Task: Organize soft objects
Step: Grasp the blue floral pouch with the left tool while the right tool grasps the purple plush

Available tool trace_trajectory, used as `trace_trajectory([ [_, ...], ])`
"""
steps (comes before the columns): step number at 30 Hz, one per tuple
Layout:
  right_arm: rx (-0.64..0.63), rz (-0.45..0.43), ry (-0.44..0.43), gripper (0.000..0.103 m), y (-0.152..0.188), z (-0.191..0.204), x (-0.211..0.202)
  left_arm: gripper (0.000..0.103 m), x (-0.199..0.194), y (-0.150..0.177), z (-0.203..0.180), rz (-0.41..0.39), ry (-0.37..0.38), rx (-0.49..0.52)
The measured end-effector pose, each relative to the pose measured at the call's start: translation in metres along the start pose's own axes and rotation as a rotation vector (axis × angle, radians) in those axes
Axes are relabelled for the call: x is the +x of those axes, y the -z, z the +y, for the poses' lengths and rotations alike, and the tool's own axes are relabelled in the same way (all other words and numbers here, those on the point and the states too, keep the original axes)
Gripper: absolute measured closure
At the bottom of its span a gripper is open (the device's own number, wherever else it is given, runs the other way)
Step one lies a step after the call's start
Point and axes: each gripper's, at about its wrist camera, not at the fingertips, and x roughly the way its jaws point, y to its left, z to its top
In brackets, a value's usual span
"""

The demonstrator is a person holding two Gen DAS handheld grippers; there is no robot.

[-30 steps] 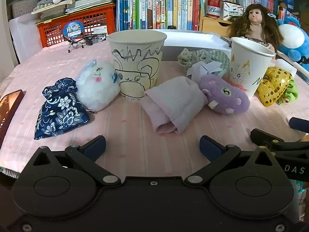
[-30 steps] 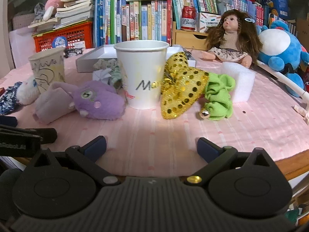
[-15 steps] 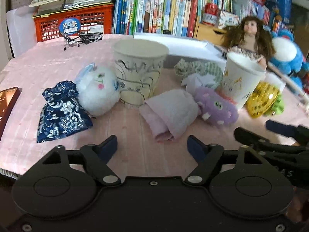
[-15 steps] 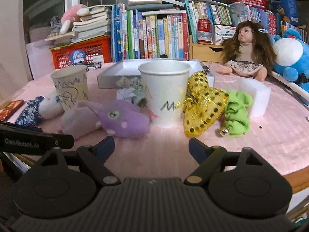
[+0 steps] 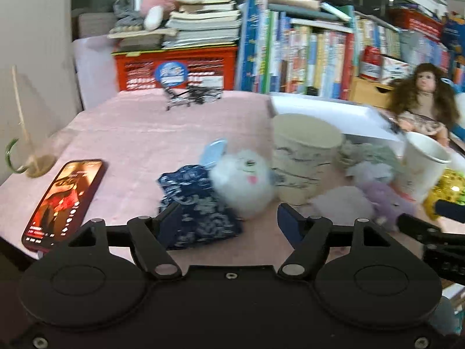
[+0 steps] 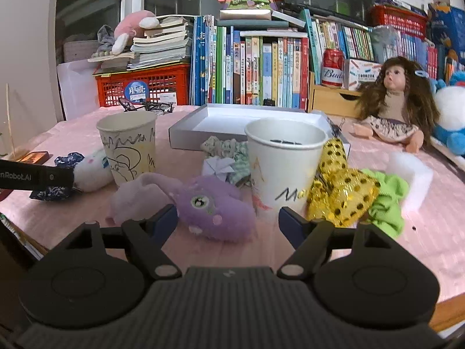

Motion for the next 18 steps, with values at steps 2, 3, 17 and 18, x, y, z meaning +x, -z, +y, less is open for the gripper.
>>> trace_trajectory([
  [2,-0.014,-0.005,0.008,0.015,0.0,0.003,0.002,0.028,0.006,0.002,0.006,0.005,-0.027,-0.014],
  [3,-0.02,-0.004,0.012,0.015,0.0,0.004,0.004,0.025,0.01,0.003,0.007,0.008,-0.043,-0.015],
  [17,-0.043,0.023,0.023,0.015,-0.001,0.016,0.019,0.02,0.038,0.014,0.022,0.038,-0.071,-0.072],
  [18,-0.043,0.026,0.023,0.015,-0.001,0.017,0.021,0.02,0.039,0.014,0.023,0.038,-0.069,-0.075],
])
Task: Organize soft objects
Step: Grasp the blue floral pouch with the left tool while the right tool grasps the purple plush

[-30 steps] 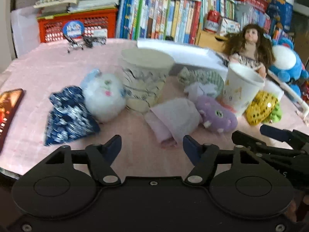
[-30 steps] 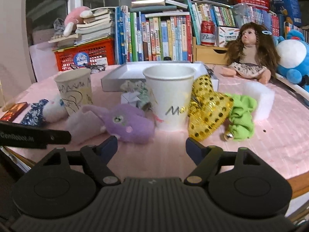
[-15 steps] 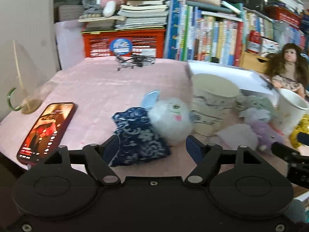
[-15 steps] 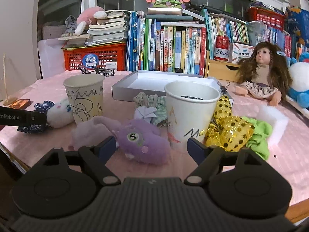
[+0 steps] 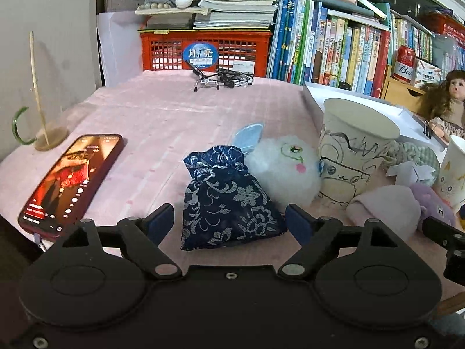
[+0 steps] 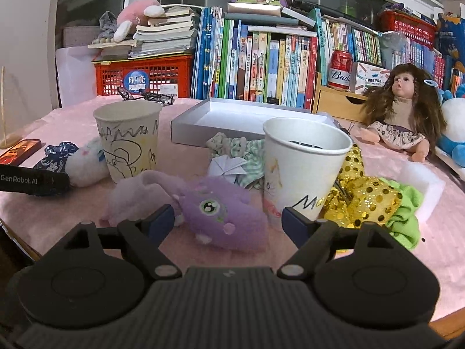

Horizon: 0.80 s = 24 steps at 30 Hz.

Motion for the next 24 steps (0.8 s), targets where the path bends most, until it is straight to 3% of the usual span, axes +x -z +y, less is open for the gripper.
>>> trace_trajectory([
  [15,0.03,0.036,-0.01,0.015,0.0,0.004,0.018,0.021,0.015,0.004,-0.005,0.002,0.005,0.012],
  [20,0.046,0.046,-0.024,0.015,0.001,0.003,0.022,0.029,0.016,0.006,-0.009,-0.012,0.016,0.033],
  [23,0.055,0.046,-0.031,0.022,0.002,0.002,0.022,0.032,0.015,0.008,-0.012,-0.021,0.015,0.041],
  [24,0.058,0.043,-0.033,0.028,0.003,0.002,0.021,0.034,0.015,0.008,-0.012,-0.023,0.015,0.042],
])
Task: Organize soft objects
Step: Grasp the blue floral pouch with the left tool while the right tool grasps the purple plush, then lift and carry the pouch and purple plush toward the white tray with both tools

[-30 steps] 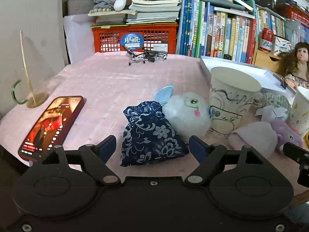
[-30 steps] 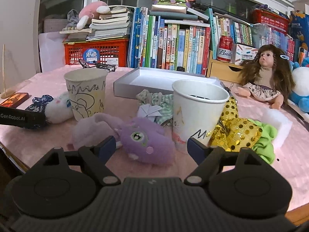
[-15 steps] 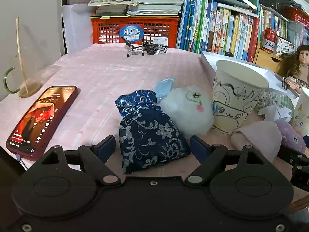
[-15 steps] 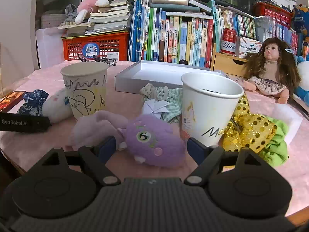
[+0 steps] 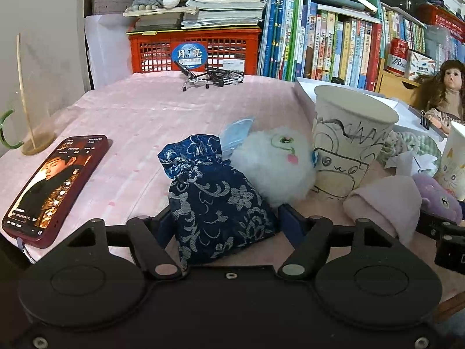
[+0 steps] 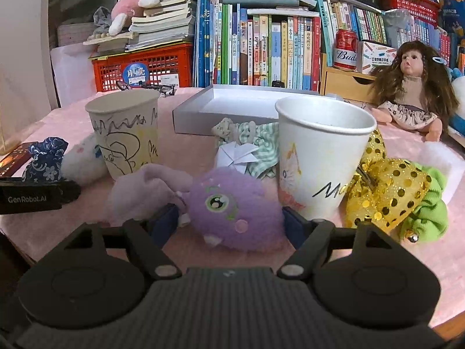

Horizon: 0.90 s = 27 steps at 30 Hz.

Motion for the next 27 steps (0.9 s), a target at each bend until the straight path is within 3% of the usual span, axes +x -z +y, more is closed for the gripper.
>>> trace_trajectory([
  [6,0.014,-0.004,-0.005,0.039,0.0,-0.003,-0.005,0.04,-0.008,0.0,0.002,-0.003,0.01,-0.029],
  [16,0.018,-0.056,-0.011,0.04,-0.009,-0.004,-0.027,0.042,-0.031,-0.014,0.006,-0.057,0.009,-0.032],
  [27,0.026,-0.139,-0.042,0.04,-0.038,-0.011,-0.058,0.042,-0.063,-0.049,0.005,-0.161,0.067,-0.024],
])
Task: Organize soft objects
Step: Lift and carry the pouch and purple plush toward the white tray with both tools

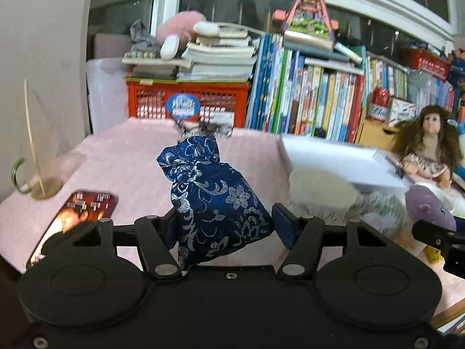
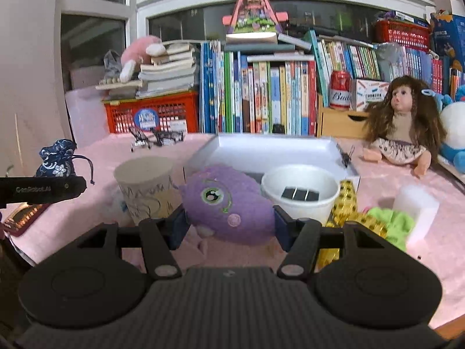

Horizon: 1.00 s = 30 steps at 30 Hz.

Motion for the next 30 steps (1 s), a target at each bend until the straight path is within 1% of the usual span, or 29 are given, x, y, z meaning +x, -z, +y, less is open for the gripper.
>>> trace_trajectory([
  [3,0.007,-0.028,-0.009,0.04,-0.011,-0.005,-0.008,0.042,-0.005,-0.014,-0.004,-0.023,0.033,0.011],
  [8,0.013,-0.063,0.007,0.04,-0.029,-0.017,-0.016,0.042,-0.009,-0.033,-0.013,-0.043,0.09,0.016],
  [15,0.033,-0.074,0.033,0.04,-0.051,-0.043,-0.019,0.042,-0.007,-0.058,-0.03,-0.031,0.2,0.032],
  [21,0.049,-0.061,0.047,0.04,-0.07,-0.067,-0.014,0.042,0.002,-0.084,-0.044,-0.009,0.265,0.042],
  [25,0.047,-0.042,0.062,0.039,-0.08,-0.08,-0.008,0.042,0.009,-0.098,-0.057,-0.001,0.293,0.064],
  [30,0.09,-0.005,0.052,0.039,-0.09,-0.098,0.001,0.042,0.022,-0.113,-0.072,0.051,0.346,0.083],
])
